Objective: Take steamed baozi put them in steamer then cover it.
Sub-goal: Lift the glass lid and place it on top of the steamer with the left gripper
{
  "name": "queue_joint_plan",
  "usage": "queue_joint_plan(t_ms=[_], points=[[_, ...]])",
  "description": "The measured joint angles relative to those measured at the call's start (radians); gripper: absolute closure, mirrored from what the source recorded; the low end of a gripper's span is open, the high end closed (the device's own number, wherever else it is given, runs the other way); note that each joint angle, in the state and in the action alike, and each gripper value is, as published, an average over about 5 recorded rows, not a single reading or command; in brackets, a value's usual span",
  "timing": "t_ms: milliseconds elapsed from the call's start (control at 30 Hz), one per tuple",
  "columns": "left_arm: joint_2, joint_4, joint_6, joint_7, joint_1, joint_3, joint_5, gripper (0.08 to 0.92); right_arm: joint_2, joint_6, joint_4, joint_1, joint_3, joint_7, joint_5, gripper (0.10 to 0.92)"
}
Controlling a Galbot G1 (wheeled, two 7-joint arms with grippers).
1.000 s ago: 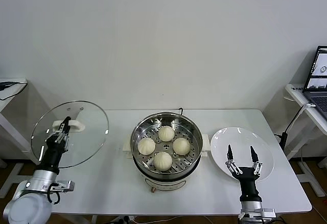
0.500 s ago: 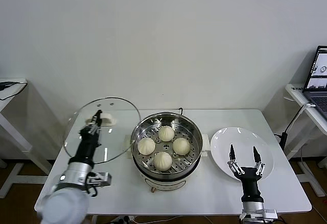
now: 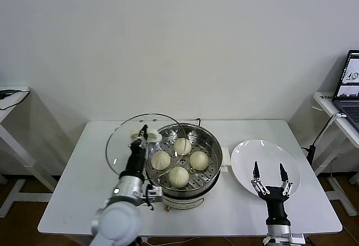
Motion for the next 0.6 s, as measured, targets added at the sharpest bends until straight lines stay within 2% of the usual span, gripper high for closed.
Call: queue_joint_plan(t_ms=[600], points=[[-0.118,0.135,0.045,0.0,-0.076,0.172,0.145,0.812,0.007,0.008,-0.029,0.009,0.005,0.0,-0.02,0.203]])
